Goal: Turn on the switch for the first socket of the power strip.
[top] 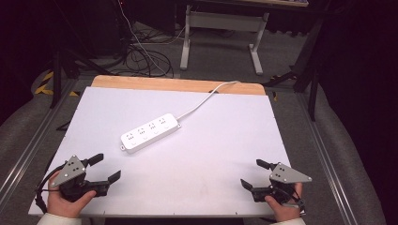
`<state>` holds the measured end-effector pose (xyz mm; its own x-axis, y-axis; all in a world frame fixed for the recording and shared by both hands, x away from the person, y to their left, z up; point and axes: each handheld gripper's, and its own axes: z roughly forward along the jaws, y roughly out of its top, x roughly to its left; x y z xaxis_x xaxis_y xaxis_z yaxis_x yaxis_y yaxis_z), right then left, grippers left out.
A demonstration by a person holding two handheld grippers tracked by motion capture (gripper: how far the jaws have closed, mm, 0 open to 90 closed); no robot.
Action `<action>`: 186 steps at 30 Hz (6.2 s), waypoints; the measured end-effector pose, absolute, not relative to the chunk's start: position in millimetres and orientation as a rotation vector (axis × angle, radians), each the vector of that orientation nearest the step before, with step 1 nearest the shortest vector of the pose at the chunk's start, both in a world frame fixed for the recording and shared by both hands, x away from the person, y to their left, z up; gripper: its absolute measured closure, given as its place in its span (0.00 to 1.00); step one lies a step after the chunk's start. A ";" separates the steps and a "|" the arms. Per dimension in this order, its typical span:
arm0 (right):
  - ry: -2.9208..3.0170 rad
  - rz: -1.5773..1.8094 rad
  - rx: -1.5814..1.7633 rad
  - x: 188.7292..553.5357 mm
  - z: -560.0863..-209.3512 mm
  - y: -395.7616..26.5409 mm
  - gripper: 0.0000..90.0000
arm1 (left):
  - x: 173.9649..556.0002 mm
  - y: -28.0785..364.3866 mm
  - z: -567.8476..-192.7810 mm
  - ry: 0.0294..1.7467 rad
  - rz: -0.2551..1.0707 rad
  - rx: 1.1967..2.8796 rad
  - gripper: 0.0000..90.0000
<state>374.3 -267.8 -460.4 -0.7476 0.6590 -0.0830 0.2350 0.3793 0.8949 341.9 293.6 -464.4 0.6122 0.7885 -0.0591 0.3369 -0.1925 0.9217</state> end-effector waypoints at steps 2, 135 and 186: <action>2.213 1.338 0.772 373.9 -460.2 -267.7 0.13 | 341.4 292.8 -463.4 0.917 0.536 1.785 0.15; 2.255 1.348 0.803 367.5 -470.8 -272.3 0.13 | 525.3 172.2 -426.8 0.891 0.376 1.952 0.92; 2.265 1.356 0.787 367.4 -470.9 -272.2 0.13 | 546.8 160.7 -462.8 1.070 0.328 2.030 1.00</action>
<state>367.4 -272.2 -470.9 -0.7688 0.6382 -0.0399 0.2663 0.3762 0.8874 546.8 160.7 -462.8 0.6084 0.7828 -0.1307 0.5752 -0.3215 0.7522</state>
